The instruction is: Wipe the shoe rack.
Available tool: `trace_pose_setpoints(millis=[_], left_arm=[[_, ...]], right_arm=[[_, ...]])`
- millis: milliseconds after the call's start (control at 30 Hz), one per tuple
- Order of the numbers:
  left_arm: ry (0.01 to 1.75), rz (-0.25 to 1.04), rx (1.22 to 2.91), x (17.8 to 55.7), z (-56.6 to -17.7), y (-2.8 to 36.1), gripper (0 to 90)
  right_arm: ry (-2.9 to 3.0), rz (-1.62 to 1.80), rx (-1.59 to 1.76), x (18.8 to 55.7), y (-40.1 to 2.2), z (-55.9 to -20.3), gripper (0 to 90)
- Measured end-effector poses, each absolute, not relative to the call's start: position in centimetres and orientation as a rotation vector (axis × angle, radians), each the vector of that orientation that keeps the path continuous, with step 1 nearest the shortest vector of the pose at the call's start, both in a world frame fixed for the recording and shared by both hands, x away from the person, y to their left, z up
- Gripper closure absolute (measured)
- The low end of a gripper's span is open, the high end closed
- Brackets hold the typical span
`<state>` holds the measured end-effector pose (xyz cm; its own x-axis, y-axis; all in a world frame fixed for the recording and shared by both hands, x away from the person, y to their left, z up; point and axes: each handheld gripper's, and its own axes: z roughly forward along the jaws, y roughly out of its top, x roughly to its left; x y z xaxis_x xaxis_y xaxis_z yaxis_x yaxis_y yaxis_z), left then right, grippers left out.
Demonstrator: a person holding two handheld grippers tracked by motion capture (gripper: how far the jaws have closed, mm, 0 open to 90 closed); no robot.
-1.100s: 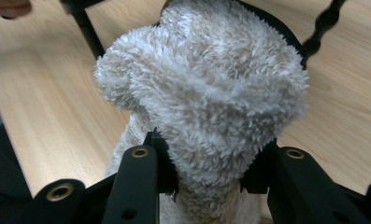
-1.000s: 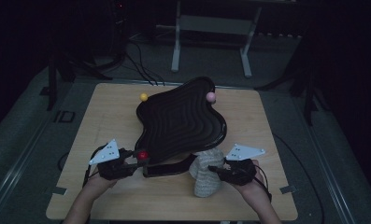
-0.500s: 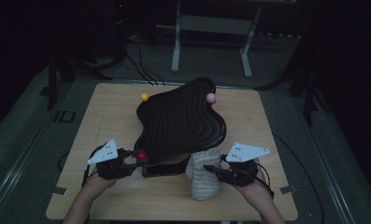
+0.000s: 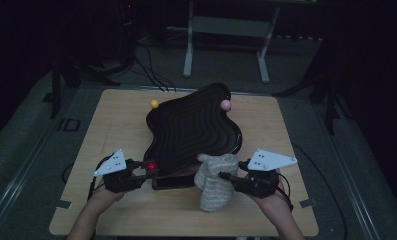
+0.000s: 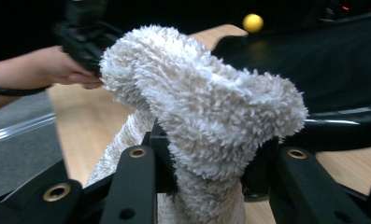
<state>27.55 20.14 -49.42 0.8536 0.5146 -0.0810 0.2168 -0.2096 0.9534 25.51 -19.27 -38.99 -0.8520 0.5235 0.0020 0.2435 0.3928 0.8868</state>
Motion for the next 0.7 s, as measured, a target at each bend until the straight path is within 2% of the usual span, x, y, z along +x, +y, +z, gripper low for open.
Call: trace_pose_setpoints(millis=[233,433,700], left_arm=[[0.552,0.297,1.795,27.6,-49.4,20.1,59.9],[0.549,0.296,1.797,27.6,-49.4,20.1,60.0],[0.547,0.292,1.795,27.7,-49.5,20.2,60.0]], right_arm=[[2.437,1.373,0.696,26.0,-18.3,-40.9,63.7],[2.364,1.423,0.675,25.5,-18.6,-39.5,63.5],[2.402,1.371,0.684,25.6,-17.7,-40.5,63.5]])
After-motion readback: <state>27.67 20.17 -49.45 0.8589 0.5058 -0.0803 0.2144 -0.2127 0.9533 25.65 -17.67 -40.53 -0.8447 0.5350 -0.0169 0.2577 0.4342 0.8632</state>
